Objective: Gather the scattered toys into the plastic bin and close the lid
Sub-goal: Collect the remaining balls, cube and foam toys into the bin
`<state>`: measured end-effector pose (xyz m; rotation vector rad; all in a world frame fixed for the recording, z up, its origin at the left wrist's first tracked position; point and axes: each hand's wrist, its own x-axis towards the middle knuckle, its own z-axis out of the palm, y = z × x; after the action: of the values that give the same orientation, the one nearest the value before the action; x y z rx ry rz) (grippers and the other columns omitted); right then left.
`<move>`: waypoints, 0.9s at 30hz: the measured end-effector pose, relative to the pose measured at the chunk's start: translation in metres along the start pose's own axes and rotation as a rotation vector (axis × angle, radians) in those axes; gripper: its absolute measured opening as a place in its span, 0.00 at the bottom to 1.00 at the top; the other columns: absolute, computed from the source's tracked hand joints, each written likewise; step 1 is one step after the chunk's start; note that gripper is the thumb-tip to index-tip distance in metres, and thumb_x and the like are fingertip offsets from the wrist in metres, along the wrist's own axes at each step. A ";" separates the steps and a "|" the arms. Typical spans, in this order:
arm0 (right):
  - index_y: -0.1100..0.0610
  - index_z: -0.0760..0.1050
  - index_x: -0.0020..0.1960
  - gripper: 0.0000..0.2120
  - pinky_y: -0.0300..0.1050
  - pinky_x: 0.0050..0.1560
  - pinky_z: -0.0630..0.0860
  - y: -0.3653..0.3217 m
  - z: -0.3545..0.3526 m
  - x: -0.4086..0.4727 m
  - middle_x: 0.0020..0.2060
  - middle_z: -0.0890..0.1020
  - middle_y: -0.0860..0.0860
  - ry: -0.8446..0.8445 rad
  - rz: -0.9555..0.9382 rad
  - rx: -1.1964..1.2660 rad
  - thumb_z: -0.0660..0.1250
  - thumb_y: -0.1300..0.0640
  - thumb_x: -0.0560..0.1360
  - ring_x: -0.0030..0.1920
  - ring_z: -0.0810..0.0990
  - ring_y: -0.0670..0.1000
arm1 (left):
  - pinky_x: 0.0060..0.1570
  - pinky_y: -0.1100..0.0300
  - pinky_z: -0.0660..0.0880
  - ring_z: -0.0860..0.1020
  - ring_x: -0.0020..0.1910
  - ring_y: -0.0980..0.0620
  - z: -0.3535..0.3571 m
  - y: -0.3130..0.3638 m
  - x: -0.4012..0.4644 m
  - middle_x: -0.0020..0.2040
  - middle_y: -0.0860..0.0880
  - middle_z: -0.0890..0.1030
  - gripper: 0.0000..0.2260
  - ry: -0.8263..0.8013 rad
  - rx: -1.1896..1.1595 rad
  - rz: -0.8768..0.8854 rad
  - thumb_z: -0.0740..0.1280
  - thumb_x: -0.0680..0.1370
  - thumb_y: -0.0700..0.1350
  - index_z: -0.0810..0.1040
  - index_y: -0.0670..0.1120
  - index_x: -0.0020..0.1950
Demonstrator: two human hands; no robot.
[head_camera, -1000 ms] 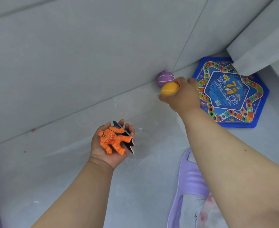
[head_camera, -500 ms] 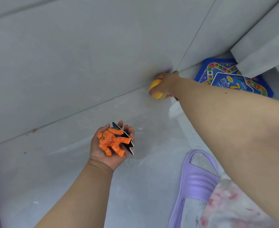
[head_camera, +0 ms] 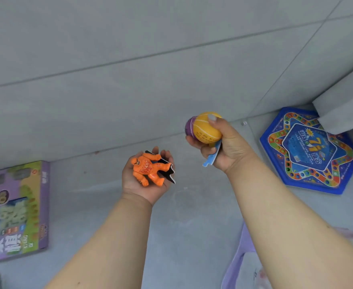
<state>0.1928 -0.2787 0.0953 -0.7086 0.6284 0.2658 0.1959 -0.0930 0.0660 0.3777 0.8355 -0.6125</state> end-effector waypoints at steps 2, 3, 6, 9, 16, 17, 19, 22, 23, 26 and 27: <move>0.55 0.75 0.49 0.34 0.32 0.17 0.60 0.009 0.033 -0.020 0.40 0.82 0.54 -0.141 -0.017 0.005 0.82 0.53 0.46 0.41 0.83 0.60 | 0.42 0.52 0.78 0.81 0.39 0.43 0.002 0.016 -0.019 0.39 0.42 0.80 0.16 0.018 -0.032 0.092 0.57 0.77 0.47 0.79 0.38 0.42; 0.55 0.75 0.49 0.38 0.32 0.17 0.60 0.014 0.051 -0.031 0.40 0.82 0.54 -0.207 -0.024 -0.018 0.83 0.51 0.42 0.40 0.84 0.60 | 0.42 0.52 0.79 0.80 0.39 0.43 0.003 0.025 -0.029 0.38 0.43 0.80 0.16 0.015 -0.046 0.138 0.56 0.77 0.47 0.78 0.39 0.41; 0.55 0.74 0.50 0.36 0.32 0.17 0.59 0.030 0.104 -0.060 0.36 0.82 0.53 -0.348 -0.051 -0.180 0.81 0.51 0.44 0.38 0.84 0.57 | 0.39 0.56 0.78 0.76 0.37 0.45 0.005 0.051 -0.068 0.31 0.46 0.77 0.21 -0.020 -0.062 0.241 0.56 0.77 0.49 0.78 0.40 0.31; 0.54 0.73 0.50 0.25 0.34 0.19 0.57 0.050 0.154 -0.085 0.34 0.81 0.51 -0.450 -0.059 -0.347 0.73 0.50 0.55 0.36 0.84 0.53 | 0.31 0.65 0.74 0.73 0.22 0.49 0.011 0.072 -0.119 0.23 0.49 0.73 0.25 -0.041 -0.052 0.328 0.55 0.76 0.48 0.72 0.44 0.19; 0.52 0.71 0.52 0.18 0.33 0.19 0.61 0.111 0.270 -0.135 0.38 0.80 0.51 -0.636 -0.021 -0.467 0.69 0.52 0.63 0.40 0.80 0.56 | 0.59 0.67 0.64 0.69 0.34 0.52 -0.020 0.160 -0.240 0.35 0.57 0.75 0.09 0.024 -0.087 0.508 0.58 0.66 0.41 0.75 0.49 0.29; 0.51 0.71 0.52 0.18 0.32 0.19 0.62 0.126 0.288 -0.144 0.40 0.79 0.53 -0.665 -0.002 -0.473 0.69 0.52 0.63 0.42 0.79 0.57 | 0.60 0.64 0.65 0.71 0.38 0.52 -0.031 0.175 -0.262 0.42 0.59 0.79 0.11 0.034 -0.060 0.537 0.58 0.68 0.42 0.80 0.49 0.31; 0.50 0.72 0.51 0.19 0.32 0.19 0.63 0.154 0.316 -0.156 0.45 0.79 0.54 -0.702 0.023 -0.489 0.70 0.50 0.62 0.46 0.78 0.59 | 0.53 0.52 0.73 0.80 0.42 0.46 -0.045 0.194 -0.299 0.49 0.52 0.84 0.17 0.067 -0.002 0.576 0.56 0.73 0.45 0.84 0.48 0.36; 0.48 0.73 0.51 0.22 0.32 0.20 0.63 0.208 0.359 -0.179 0.47 0.80 0.53 -0.778 0.068 -0.549 0.73 0.48 0.59 0.49 0.78 0.58 | 0.55 0.46 0.75 0.81 0.51 0.40 -0.083 0.215 -0.361 0.55 0.45 0.83 0.17 0.135 -0.017 0.648 0.57 0.71 0.46 0.86 0.46 0.44; 0.48 0.73 0.52 0.23 0.33 0.20 0.63 0.226 0.370 -0.185 0.47 0.81 0.53 -0.809 0.083 -0.571 0.73 0.47 0.58 0.48 0.78 0.57 | 0.59 0.48 0.73 0.80 0.55 0.40 -0.100 0.220 -0.378 0.58 0.44 0.82 0.18 0.154 -0.061 0.671 0.59 0.69 0.45 0.85 0.46 0.51; 0.48 0.73 0.53 0.22 0.33 0.21 0.62 0.276 0.394 -0.202 0.47 0.80 0.51 -0.904 0.156 -0.634 0.73 0.47 0.61 0.47 0.77 0.56 | 0.59 0.54 0.73 0.79 0.53 0.44 -0.157 0.229 -0.414 0.54 0.45 0.82 0.21 0.201 -0.197 0.745 0.62 0.67 0.44 0.81 0.45 0.59; 0.48 0.73 0.54 0.21 0.33 0.21 0.63 0.293 0.399 -0.206 0.47 0.80 0.51 -0.922 0.187 -0.663 0.72 0.48 0.62 0.46 0.77 0.55 | 0.57 0.55 0.75 0.79 0.51 0.45 -0.176 0.229 -0.424 0.52 0.45 0.82 0.20 0.227 -0.232 0.753 0.62 0.68 0.44 0.80 0.45 0.59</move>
<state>0.0824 0.2029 0.3033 -1.0469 -0.3081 0.9341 0.0227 0.3261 0.3053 0.5147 0.8910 0.2294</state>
